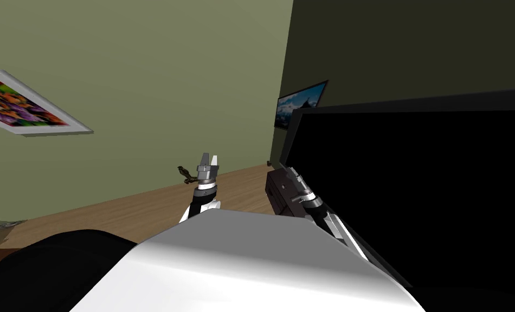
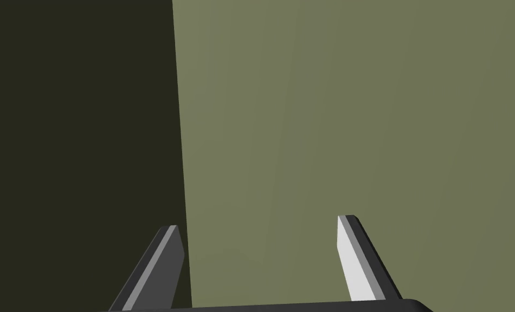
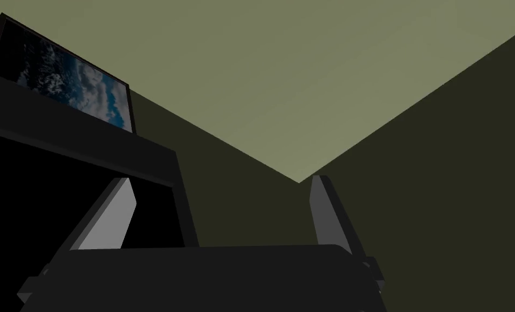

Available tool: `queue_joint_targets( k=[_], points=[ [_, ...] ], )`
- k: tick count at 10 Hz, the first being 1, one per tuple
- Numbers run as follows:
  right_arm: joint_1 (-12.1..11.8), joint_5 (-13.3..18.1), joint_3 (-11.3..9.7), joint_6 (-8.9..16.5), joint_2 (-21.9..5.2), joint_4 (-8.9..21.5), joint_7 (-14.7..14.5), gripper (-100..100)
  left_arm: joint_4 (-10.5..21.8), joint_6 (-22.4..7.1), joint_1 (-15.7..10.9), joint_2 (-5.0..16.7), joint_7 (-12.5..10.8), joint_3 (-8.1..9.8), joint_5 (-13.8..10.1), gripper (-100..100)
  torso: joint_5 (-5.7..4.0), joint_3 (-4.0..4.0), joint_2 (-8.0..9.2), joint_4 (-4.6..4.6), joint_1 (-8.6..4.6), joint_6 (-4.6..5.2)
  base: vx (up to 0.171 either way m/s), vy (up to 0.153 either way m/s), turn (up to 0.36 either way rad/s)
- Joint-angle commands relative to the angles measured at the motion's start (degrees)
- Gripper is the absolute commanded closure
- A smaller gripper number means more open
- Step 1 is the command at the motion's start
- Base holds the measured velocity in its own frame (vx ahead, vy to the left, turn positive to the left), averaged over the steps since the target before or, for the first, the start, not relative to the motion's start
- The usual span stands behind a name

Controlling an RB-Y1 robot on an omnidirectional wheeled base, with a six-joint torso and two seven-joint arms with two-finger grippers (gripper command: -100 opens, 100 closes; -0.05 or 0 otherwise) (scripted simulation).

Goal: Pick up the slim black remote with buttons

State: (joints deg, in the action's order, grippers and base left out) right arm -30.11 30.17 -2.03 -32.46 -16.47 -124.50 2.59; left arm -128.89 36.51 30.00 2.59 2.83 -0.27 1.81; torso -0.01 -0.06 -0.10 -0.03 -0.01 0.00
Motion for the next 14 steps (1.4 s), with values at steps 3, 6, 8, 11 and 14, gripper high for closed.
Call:
queue_joint_targets(
  k=[3, 6, 8, 11, 14],
  points=[
    [-0.5, 6.2, -0.9, 0.2, -2.5, 0.9, 0.6, -100, 0.0, 0.0, 0.0, 0.0, 0.0, 0.00, 0.0, 0, 0.01, 0.00, -0.01, 0.00, 0.00, 0.00, 0.024, -0.003, 0.091],
    [-0.9, 9.9, -1.6, 0.0, -3.9, 2.0, 0.8, -100, 0.0, 0.0, 0.0, 0.0, 0.0, 0.00, 0.0, 0, 0.00, 0.01, 0.01, 0.00, -0.01, 0.02, 0.018, -0.006, 0.058],
    [-1.2, 13.7, -2.3, -0.1, -5.5, 3.1, 1.0, -100, 0.0, 0.0, 0.0, 0.0, 0.0, 0.00, 0.0, 0, 0.01, 0.02, 0.02, 0.01, 0.00, 0.00, 0.021, -0.004, 0.093],
    [-1.8, 19.2, -3.8, -0.3, -8.6, 5.5, 1.3, -100, 0.0, 0.0, 0.0, 0.0, 0.0, 0.00, 0.0, 0, 0.00, 0.00, 0.00, 0.00, -0.01, 0.03, 0.027, -0.008, 0.113],
    [-2.1, 24.6, -4.6, -0.4, -10.2, 6.8, 1.5, -100, 0.0, 0.0, 0.0, 0.0, 0.0, 0.00, 0.0, 0, 0.00, -0.01, -0.02, 0.00, -0.01, 0.02, 0.027, -0.007, 0.083]
  ],
)
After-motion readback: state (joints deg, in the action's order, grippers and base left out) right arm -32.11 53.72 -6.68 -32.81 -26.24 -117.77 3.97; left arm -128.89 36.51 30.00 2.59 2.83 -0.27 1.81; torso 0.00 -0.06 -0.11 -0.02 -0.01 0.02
